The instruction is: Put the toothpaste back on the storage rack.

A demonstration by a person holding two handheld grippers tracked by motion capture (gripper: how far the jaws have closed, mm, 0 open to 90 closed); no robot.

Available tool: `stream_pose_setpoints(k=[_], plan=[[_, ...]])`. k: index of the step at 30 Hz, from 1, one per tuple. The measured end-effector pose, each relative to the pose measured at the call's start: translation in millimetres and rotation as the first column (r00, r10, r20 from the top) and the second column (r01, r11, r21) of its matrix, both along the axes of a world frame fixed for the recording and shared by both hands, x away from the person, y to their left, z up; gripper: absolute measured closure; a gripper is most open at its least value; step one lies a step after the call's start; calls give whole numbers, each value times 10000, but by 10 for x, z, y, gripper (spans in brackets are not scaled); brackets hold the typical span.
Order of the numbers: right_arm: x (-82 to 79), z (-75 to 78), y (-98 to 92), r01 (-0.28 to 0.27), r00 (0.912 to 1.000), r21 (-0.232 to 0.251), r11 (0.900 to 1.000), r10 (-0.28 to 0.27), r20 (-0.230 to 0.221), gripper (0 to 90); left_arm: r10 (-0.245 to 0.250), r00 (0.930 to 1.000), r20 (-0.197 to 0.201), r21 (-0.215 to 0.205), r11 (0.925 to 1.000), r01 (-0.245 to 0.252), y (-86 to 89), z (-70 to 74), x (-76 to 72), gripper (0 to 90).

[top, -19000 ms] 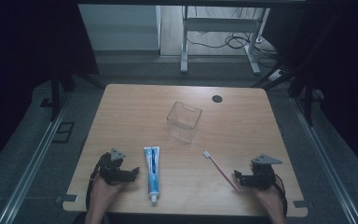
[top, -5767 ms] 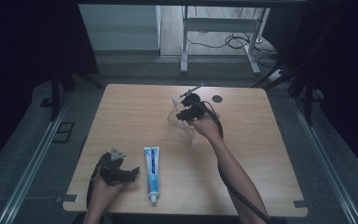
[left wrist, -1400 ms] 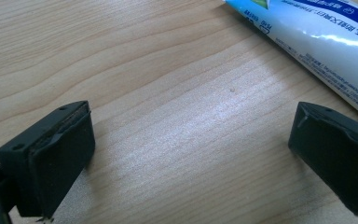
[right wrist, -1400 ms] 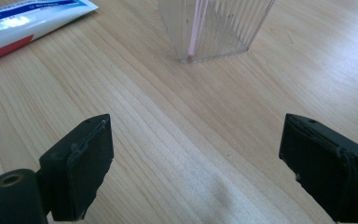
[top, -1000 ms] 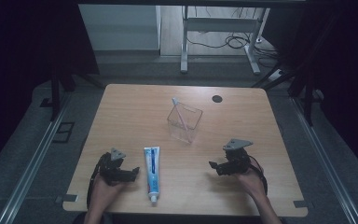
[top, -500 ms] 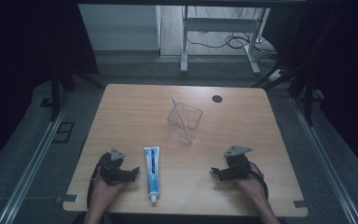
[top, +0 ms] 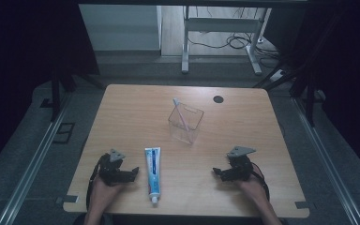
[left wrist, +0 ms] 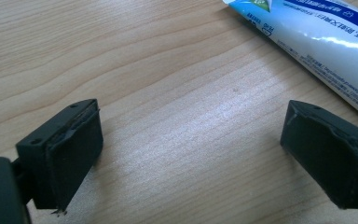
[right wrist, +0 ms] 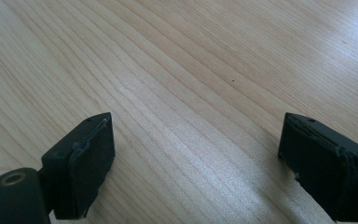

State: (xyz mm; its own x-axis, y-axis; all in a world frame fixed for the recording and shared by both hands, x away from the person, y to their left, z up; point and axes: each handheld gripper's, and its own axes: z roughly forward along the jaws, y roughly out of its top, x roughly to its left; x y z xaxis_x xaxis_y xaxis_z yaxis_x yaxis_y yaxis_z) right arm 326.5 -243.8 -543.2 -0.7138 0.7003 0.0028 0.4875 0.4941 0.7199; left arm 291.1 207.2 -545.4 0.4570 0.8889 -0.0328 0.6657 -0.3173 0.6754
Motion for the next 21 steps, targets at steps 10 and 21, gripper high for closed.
stream_pose_setpoints(k=[10, 21], plan=[[-11, 0, 2, 115, 9999, 7, 9999, -115, 1, 104, -60, 9998, -213, -266, 9996, 55, 14, 42, 14, 133], [-16, 1, 4, 163, 9999, 7, 9999, -163, -10, 104, -139, 9997, -181, -529, 9985, 130, -15, 187, -3, 139]])
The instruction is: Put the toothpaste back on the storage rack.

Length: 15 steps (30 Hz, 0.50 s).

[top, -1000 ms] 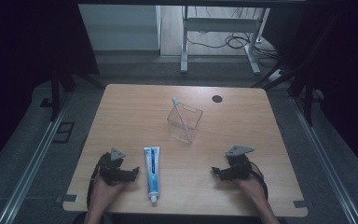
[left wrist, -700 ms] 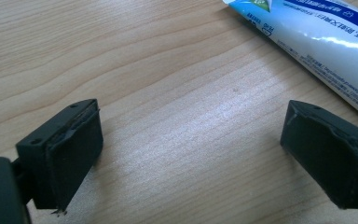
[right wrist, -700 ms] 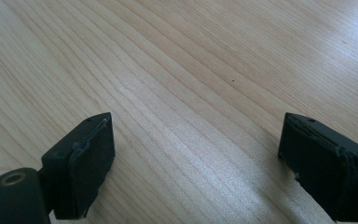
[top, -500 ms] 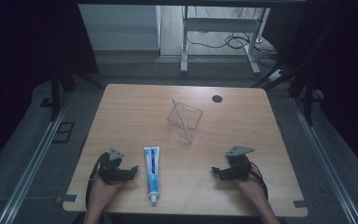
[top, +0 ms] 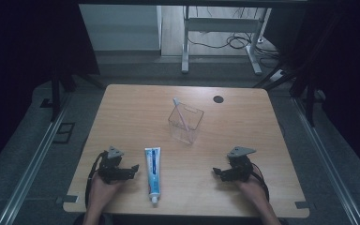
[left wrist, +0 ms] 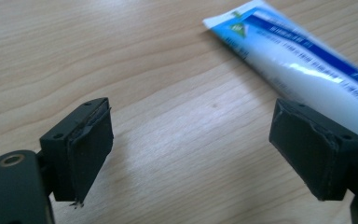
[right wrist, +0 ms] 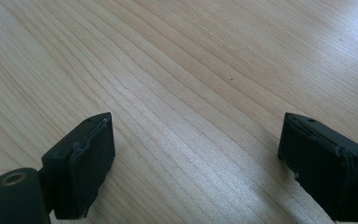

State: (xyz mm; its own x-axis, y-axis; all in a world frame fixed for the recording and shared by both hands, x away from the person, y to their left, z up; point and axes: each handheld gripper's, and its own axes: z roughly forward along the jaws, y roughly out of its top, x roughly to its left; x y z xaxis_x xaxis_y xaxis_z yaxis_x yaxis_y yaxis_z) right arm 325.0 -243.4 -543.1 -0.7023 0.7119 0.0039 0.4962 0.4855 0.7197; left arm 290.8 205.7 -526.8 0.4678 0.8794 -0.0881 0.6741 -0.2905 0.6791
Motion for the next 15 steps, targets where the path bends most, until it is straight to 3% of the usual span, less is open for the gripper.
stream_pose_setpoints(k=[7, 15], plan=[[-1, 0, 1, 21, 10000, -3, 10000, -21, -1, 105, -317, 9994, -129, 281, 9991, 321, -109, 63, -11, 139], [-1, 0, 1, 16, 10000, -6, 10000, -16, 1, 105, -541, 9983, -219, 177, 9984, 545, -303, 199, -52, 139]])
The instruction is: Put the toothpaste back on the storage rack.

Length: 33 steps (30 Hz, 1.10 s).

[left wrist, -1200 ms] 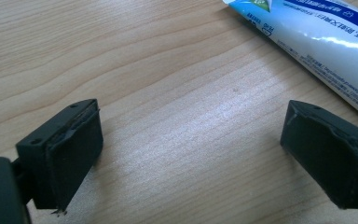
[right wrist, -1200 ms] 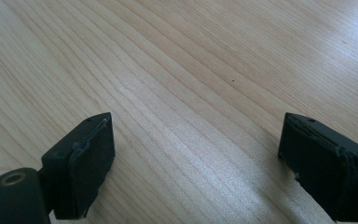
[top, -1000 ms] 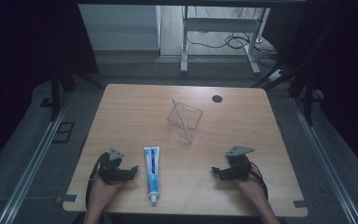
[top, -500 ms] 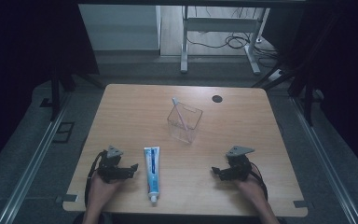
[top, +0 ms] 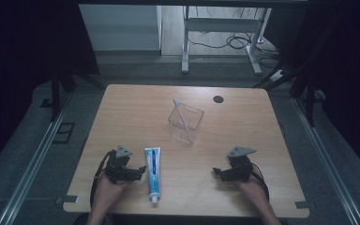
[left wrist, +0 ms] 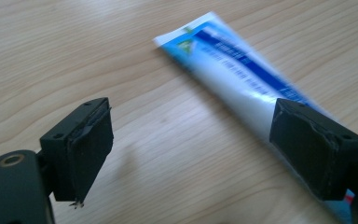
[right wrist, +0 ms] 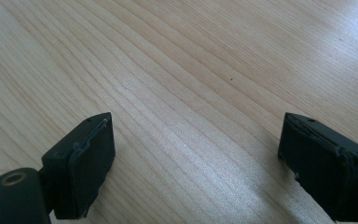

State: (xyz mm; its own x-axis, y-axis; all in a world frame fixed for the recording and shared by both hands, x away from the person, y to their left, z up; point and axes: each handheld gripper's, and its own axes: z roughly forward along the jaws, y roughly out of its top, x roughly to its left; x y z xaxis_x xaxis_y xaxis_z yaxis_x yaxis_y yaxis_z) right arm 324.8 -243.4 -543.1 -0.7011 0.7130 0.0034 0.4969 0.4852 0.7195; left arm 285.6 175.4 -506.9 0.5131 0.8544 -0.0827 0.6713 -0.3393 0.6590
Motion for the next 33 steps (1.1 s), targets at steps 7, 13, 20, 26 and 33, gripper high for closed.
stream_pose_setpoints(k=[7, 13, 20, 26, 33], plan=[[0, 0, 0, 3, 10000, 4, 10000, -3, 0, 105, -409, 9991, -151, 177, 9990, 411, -331, 43, -24, 128], [0, 0, 0, 5, 10000, 3, 10000, -5, -3, 105, -522, 9975, -485, 732, 9958, 557, -531, -28, -38, 97], [0, 0, 0, 2, 10000, 4, 10000, -2, -1, 104, -678, 9948, -760, 1012, 9920, 754, -547, -66, -42, 103], [0, 0, 0, 2, 10000, 4, 10000, -2, -1, 104, -740, 9926, -961, 1044, 9910, 839, -477, -71, -36, 113], [0, 0, 0, -2, 10000, 1, 10000, 2, 0, 105, -769, 9907, -1120, 2058, 9736, 989, -339, -86, -18, 139]])
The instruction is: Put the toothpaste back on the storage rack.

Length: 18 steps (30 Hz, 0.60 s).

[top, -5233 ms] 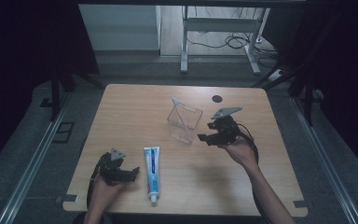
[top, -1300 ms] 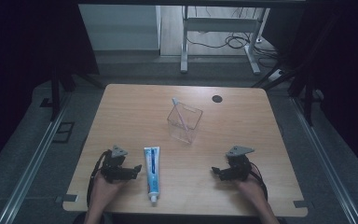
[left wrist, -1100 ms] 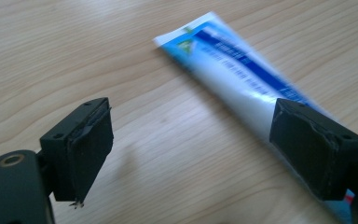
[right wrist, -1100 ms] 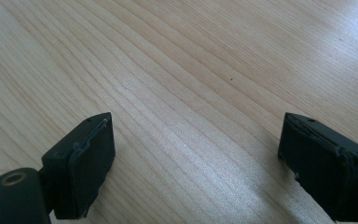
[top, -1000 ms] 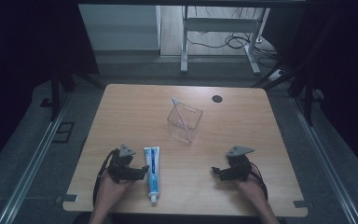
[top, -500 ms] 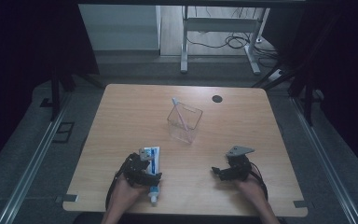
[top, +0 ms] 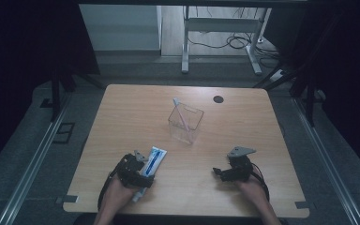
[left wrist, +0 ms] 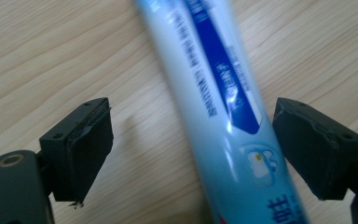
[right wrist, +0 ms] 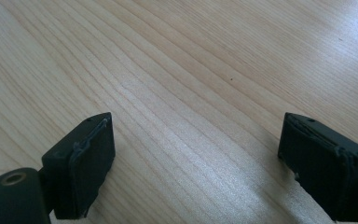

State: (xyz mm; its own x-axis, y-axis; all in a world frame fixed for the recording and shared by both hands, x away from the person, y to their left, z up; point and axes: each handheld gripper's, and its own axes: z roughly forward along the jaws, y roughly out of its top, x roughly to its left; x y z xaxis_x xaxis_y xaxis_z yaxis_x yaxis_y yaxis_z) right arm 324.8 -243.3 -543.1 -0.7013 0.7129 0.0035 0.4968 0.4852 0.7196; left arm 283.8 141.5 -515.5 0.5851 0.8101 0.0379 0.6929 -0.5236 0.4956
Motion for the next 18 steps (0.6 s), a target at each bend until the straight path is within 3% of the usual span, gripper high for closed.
stream_pose_setpoints(k=[4, 8, 18], plan=[[0, 0, 0, 2, 10000, 2, 10000, -2, 3, 105, -280, 9996, 8, 355, 9990, 280, 79, 27, 19, 169], [0, 0, 0, -3, 10000, 3, 10000, 3, 6, 105, -518, 9975, -481, 46, 9986, 521, 95, 40, 64, 240], [0, 0, 0, -3, 10000, 4, 10000, 3, 5, 104, -878, 9874, -1319, 223, 9956, 915, -43, 76, 214, 345]])
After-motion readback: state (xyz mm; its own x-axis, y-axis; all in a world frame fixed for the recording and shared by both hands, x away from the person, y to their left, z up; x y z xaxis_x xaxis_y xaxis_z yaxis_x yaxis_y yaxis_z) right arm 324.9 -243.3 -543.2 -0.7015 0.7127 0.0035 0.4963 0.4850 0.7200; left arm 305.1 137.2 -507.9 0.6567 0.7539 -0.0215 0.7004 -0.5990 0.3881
